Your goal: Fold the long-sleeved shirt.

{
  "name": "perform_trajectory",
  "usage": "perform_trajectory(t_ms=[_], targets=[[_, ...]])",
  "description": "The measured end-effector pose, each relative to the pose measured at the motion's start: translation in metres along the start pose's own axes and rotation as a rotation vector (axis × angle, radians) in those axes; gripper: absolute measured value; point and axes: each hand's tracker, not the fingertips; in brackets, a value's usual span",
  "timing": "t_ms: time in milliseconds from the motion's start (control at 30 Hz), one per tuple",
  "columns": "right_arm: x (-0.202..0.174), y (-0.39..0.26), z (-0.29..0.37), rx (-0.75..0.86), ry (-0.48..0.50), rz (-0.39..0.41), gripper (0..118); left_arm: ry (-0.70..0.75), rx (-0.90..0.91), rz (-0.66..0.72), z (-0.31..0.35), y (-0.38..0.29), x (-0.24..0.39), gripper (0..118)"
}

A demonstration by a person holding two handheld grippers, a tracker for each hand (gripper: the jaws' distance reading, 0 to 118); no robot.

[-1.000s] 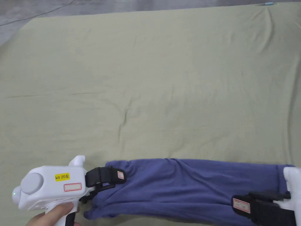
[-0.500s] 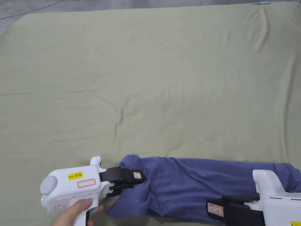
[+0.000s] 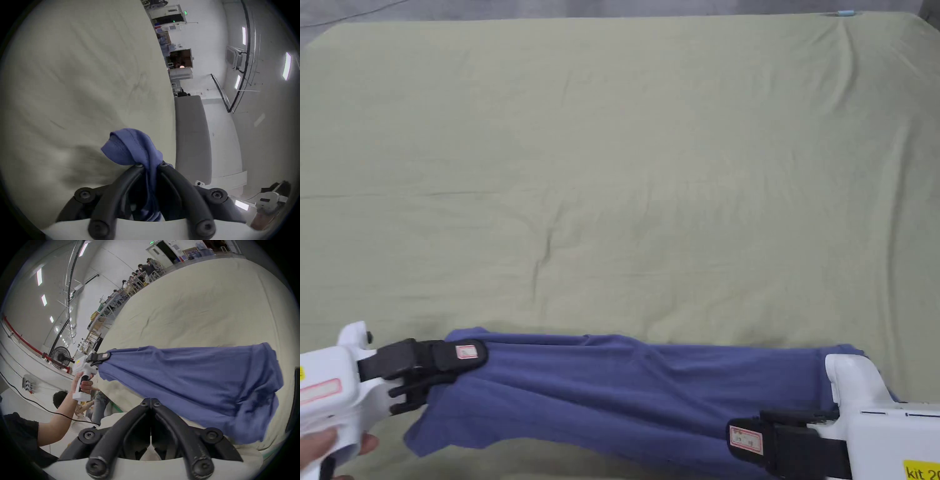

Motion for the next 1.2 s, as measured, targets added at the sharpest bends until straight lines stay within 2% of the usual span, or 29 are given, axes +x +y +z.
perform_trajectory(t_ms=[133, 367, 467, 567, 667, 733, 933, 1100, 1133, 1200], targets=[[-0.009, 0.004, -0.003, -0.004, -0.002, 0.014, 0, 0.064, 0.045, 0.001, 0.044, 0.016, 0.001, 1], [-0.020, 0.007, -0.005, -0.014, -0.026, 0.049, 0, 0.361, 0.138, -0.044, 0.122, 0.051, -0.001, 1], [-0.021, 0.006, -0.005, -0.015, -0.039, 0.049, 0, 0.470, 0.169, -0.093, 0.121, 0.045, 0.021, 1], [-0.019, 0.005, -0.005, -0.031, -0.073, 0.045, 0, 0.481, 0.140, -0.224, 0.085, 0.016, 0.070, 1], [-0.017, 0.006, -0.002, -0.045, -0.105, 0.030, 0, 0.579, 0.055, -0.440, 0.026, -0.026, 0.132, 1], [-0.016, 0.007, 0.005, -0.036, -0.113, 0.022, 0, 0.623, -0.018, -0.537, -0.017, -0.049, 0.154, 1], [-0.016, -0.001, 0.026, -0.014, -0.160, 0.033, 0, 0.543, -0.183, -0.571, -0.145, -0.098, 0.180, 1], [-0.008, -0.011, 0.041, -0.007, -0.175, 0.029, 0, 0.671, -0.236, -0.580, -0.220, -0.119, 0.156, 2], [-0.006, -0.013, 0.043, -0.006, -0.173, 0.023, 0, 0.702, -0.245, -0.555, -0.232, -0.124, 0.149, 7], [-0.002, -0.016, 0.046, -0.004, -0.174, 0.013, 0, 0.677, -0.251, -0.484, -0.239, -0.125, 0.133, 52]])
